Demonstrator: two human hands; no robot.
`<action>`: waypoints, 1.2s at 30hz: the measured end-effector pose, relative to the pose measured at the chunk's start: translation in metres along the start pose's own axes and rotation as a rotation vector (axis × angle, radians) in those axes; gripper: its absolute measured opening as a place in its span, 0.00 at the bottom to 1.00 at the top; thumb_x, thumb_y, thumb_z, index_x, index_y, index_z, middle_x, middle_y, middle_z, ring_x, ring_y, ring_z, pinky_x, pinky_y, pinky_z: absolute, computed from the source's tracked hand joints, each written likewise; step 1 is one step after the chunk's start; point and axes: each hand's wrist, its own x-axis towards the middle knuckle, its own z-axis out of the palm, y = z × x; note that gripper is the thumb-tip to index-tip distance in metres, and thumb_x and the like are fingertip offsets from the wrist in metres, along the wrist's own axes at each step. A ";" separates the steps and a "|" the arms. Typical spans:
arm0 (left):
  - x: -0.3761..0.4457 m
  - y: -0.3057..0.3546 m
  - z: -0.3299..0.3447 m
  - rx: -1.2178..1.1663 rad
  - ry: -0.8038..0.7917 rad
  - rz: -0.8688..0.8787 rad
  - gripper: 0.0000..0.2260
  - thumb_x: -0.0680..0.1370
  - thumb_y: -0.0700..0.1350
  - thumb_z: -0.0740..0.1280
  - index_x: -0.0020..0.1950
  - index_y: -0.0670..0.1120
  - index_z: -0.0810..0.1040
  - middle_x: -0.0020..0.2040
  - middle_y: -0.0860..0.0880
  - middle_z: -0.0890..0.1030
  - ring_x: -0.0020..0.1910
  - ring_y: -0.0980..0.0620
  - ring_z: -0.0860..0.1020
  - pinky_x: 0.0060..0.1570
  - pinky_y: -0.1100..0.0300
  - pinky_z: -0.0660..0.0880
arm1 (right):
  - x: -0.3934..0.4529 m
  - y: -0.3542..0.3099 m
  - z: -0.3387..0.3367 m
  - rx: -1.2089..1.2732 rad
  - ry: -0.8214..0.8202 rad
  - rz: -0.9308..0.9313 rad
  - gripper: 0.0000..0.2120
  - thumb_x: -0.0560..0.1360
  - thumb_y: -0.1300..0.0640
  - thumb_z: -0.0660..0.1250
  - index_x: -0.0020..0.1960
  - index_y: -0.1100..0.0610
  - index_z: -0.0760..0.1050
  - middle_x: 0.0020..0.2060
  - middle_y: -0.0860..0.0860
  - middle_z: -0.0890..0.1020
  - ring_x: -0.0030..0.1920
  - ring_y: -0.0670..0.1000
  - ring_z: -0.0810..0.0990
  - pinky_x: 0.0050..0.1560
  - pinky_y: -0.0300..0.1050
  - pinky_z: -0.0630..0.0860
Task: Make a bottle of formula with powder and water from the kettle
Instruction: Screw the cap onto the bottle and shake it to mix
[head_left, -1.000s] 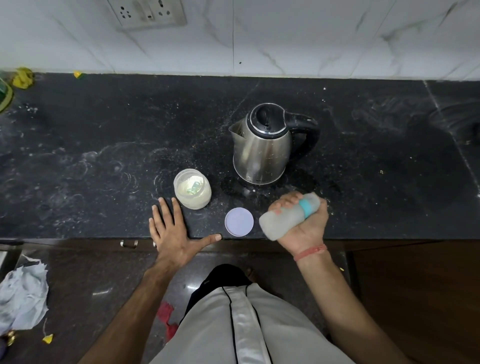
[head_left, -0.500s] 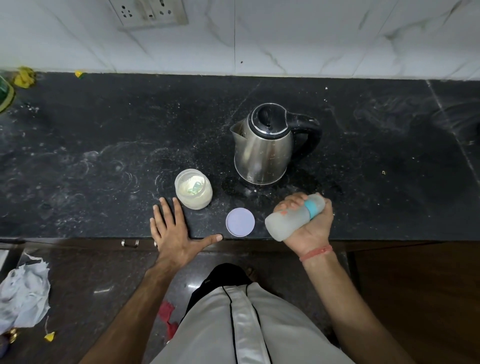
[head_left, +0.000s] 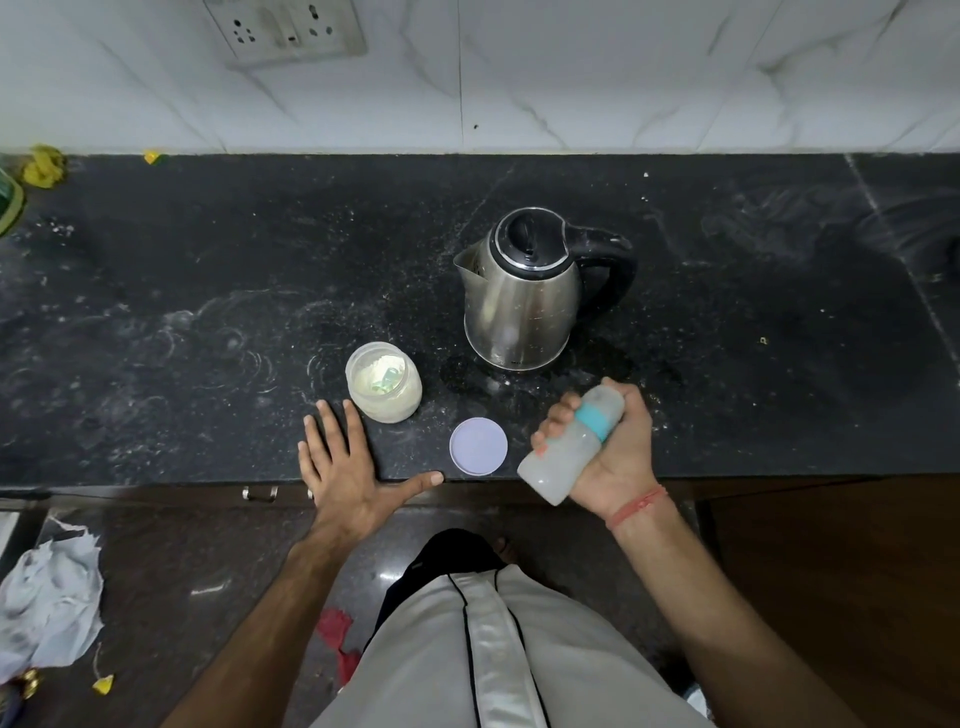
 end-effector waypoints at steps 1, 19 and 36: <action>0.000 0.000 0.000 -0.003 0.005 -0.003 0.82 0.51 0.96 0.56 0.92 0.49 0.39 0.91 0.44 0.33 0.90 0.42 0.31 0.87 0.40 0.33 | -0.001 -0.001 -0.001 0.037 0.009 -0.007 0.17 0.75 0.41 0.65 0.37 0.54 0.73 0.33 0.49 0.71 0.32 0.52 0.70 0.40 0.47 0.71; 0.000 0.000 -0.001 -0.003 -0.014 -0.017 0.82 0.50 0.96 0.57 0.92 0.50 0.38 0.91 0.45 0.31 0.90 0.43 0.30 0.87 0.40 0.33 | -0.004 -0.004 -0.004 0.128 0.037 0.018 0.17 0.75 0.41 0.64 0.38 0.54 0.73 0.34 0.50 0.72 0.32 0.53 0.72 0.43 0.47 0.72; 0.000 0.000 0.000 -0.005 0.004 -0.006 0.81 0.52 0.95 0.60 0.92 0.50 0.38 0.91 0.44 0.32 0.90 0.42 0.30 0.87 0.40 0.32 | -0.013 -0.022 0.005 0.388 -0.063 -0.228 0.19 0.80 0.40 0.63 0.43 0.55 0.78 0.40 0.50 0.77 0.38 0.53 0.79 0.52 0.49 0.81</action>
